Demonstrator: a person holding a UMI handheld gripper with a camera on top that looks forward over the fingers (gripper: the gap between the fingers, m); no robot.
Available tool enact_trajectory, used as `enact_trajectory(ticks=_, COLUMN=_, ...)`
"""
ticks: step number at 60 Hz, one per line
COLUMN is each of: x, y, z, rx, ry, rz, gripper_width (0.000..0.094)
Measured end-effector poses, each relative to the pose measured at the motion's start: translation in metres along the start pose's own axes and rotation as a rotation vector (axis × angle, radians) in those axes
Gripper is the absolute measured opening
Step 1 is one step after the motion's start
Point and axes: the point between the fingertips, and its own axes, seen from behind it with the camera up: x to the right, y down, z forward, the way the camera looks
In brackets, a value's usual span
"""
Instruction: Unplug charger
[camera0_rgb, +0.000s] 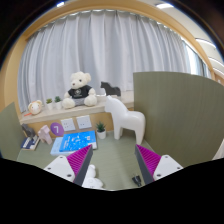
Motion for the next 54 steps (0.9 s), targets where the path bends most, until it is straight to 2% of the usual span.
enact_trajectory(ticks=10, x=-0.105, y=0.013, z=-0.075, rx=0.037, ry=-0.116, rz=-0.024, gripper_width=0.0856)
enact_trajectory(ticks=28, x=-0.260, y=0.110, z=-0.177, rx=-0.053, ry=-0.293, rz=-0.110, gripper_width=0.0868)
enact_trajectory(ticks=38, x=-0.301, y=0.131, z=-0.214, rx=-0.070, ry=-0.355, rz=-0.130, gripper_width=0.0870)
enact_trajectory(ticks=54, x=-0.307, y=0.136, z=-0.240, rx=-0.055, ry=-0.343, rz=-0.175, gripper_width=0.0871)
